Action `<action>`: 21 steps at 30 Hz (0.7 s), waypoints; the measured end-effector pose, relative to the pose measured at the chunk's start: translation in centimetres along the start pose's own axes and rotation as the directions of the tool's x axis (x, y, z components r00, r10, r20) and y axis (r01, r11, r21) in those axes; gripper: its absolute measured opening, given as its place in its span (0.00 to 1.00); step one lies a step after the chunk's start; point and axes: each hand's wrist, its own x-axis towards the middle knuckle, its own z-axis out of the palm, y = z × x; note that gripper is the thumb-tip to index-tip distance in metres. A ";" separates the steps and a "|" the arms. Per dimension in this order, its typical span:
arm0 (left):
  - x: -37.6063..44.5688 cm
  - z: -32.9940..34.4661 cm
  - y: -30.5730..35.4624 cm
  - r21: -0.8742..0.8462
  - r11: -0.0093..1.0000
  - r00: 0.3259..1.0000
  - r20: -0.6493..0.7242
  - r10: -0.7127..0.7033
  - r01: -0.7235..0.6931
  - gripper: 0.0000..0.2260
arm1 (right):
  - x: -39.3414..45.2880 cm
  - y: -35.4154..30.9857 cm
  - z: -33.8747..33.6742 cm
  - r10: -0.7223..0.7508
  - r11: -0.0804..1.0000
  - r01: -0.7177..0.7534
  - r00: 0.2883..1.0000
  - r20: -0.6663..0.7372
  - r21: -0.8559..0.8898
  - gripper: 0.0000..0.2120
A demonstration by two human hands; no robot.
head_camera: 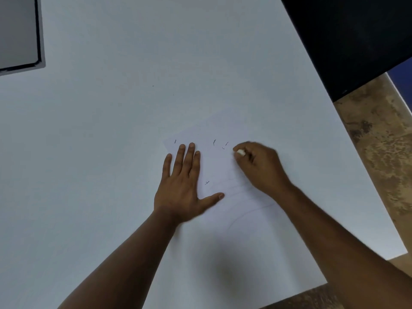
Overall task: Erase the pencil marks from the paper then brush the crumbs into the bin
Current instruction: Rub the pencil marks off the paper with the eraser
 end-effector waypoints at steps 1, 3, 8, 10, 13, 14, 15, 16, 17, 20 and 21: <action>0.0 0.1 0.0 0.001 1.000 1.000 -0.003 0.002 -0.002 0.51 | -0.9 -0.6 0.9 -0.016 1.000 0.016 1.000 0.024 0.006 0.05; 0.0 0.1 0.0 0.005 1.000 1.000 -0.003 0.009 -0.009 0.51 | -2.6 -1.6 2.7 -0.069 0.998 0.069 0.996 0.061 0.007 0.04; 0.1 0.4 -0.3 0.027 0.999 1.000 0.017 0.021 -0.021 0.51 | -4.0 -2.7 5.2 -0.159 0.987 0.160 0.981 0.108 -0.002 0.08; 0.0 0.5 -0.3 0.026 0.999 1.000 0.008 0.019 -0.020 0.49 | -3.2 -2.7 5.2 -0.154 0.988 0.156 0.982 0.106 -0.006 0.09; -0.1 0.7 -0.4 -0.022 0.999 0.998 -0.065 0.023 -0.024 0.40 | -2.2 -2.4 4.4 -0.094 0.995 0.090 0.992 0.080 0.044 0.08; -0.2 0.8 -0.5 -0.065 0.998 0.995 -0.096 0.017 -0.024 0.37 | -2.1 -2.3 4.2 -0.056 0.995 0.050 0.996 0.068 0.092 0.08; -0.2 0.9 -0.6 -0.117 0.993 0.992 -0.126 0.001 -0.016 0.35 | -2.0 -2.2 4.0 -0.007 0.989 -0.003 0.998 0.065 0.146 0.07; -0.2 1.0 -0.7 -0.168 0.986 0.988 -0.155 -0.030 0.004 0.33 | -2.0 -2.3 3.8 0.049 0.977 -0.063 0.996 0.072 0.204 0.06; -0.1 1.1 -0.8 -0.212 0.977 0.980 -0.182 -0.077 0.037 0.31 | -1.9 -2.3 3.8 0.105 0.958 -0.124 0.991 0.084 0.260 0.06; 0.4 0.8 -1.0 -0.259 0.953 0.950 -0.221 -0.220 0.161 0.27 | -1.5 -2.8 3.8 0.190 0.907 -0.221 0.974 0.120 0.359 0.05; 0.6 0.7 -1.1 -0.241 0.952 0.947 -0.212 -0.240 0.187 0.26 | -1.4 -3.2 3.8 0.180 0.908 -0.215 0.975 0.128 0.359 0.05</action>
